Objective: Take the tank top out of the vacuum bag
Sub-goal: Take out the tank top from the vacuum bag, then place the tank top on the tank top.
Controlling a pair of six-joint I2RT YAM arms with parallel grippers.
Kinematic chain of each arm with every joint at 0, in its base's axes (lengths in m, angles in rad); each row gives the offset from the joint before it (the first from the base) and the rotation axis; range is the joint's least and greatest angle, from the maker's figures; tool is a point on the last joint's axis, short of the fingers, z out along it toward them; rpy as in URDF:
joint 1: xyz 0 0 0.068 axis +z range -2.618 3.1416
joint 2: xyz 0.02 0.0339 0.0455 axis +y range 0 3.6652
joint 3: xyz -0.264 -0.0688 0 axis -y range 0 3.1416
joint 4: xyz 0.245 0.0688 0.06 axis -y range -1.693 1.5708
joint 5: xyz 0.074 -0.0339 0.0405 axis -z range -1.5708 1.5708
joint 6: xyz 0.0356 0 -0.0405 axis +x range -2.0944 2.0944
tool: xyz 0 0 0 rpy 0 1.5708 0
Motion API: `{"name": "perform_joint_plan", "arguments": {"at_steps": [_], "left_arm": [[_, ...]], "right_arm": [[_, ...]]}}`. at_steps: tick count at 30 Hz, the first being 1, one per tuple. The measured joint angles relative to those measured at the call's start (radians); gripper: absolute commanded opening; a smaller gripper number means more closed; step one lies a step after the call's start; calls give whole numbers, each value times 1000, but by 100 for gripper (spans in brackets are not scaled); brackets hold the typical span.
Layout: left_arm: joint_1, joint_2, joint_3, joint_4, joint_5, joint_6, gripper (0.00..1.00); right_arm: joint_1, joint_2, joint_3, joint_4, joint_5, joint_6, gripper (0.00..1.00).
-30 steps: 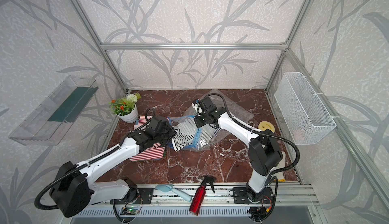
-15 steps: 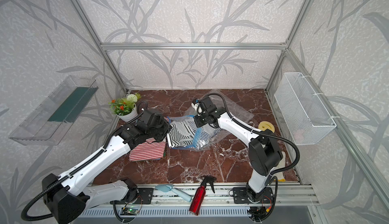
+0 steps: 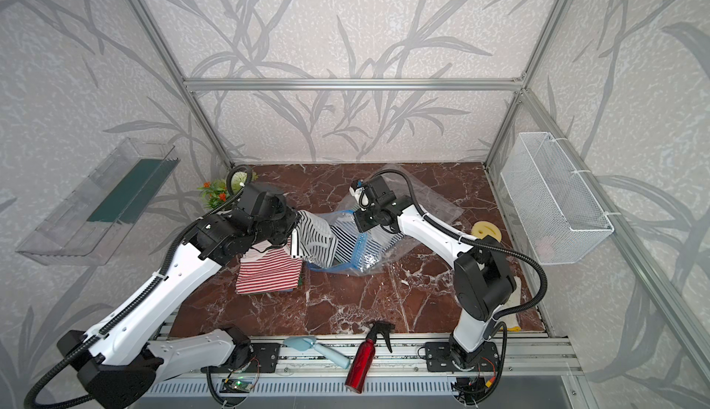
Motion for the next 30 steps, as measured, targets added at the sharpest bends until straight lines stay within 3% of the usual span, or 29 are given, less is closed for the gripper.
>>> {"name": "perform_joint_plan", "arguments": {"at_steps": [13,30], "left_arm": [[36,17,132,-88,-134,2,0],[145,17,134,-55,-238,78,0]], "right_arm": [[-21,0,-11,19,-23,1,0],[-23,0,-14,21,-24,3,0]]}}
